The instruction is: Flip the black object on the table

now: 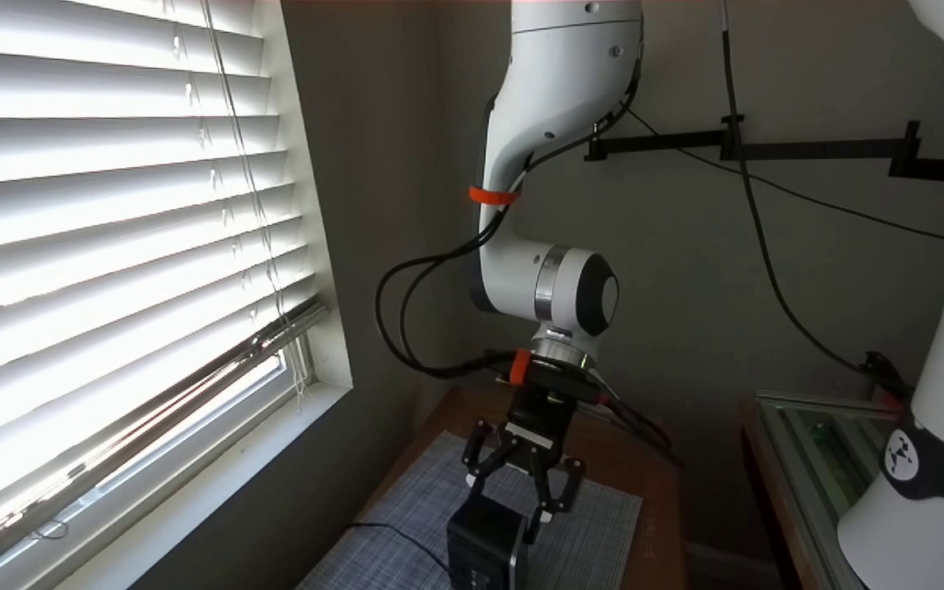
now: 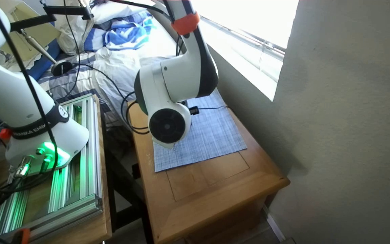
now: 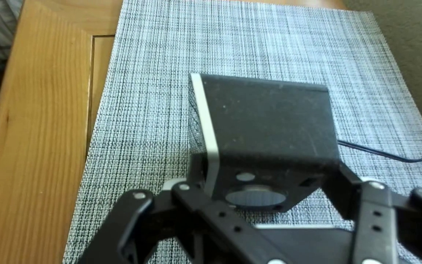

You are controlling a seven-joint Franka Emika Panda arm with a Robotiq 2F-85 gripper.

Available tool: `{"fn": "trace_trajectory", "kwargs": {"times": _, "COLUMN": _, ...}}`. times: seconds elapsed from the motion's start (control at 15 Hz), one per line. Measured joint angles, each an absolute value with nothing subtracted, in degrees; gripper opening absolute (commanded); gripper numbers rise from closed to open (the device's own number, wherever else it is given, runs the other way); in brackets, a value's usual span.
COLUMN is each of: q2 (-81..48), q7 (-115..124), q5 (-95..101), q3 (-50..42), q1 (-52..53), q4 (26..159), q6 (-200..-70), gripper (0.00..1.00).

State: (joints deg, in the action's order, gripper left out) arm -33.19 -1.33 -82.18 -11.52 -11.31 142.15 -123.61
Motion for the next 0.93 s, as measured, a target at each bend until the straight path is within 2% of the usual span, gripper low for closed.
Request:
{"fn": "trace_trajectory", "kwargs": {"times": 0.53, "q2": -28.3, "q7": -2.6, "q5": -78.8, "q3": -12.3, "q1": -9.5, "q4": 142.8, "q6": -125.0, "gripper": 0.54}}
{"fn": "trace_trajectory", "kwargs": {"times": 0.93, "q2": -22.0, "q7": 7.1, "q5": -67.9, "q3": -12.3, "q1": -4.7, "q4": 145.4, "q6": -133.6, "gripper": 0.54}}
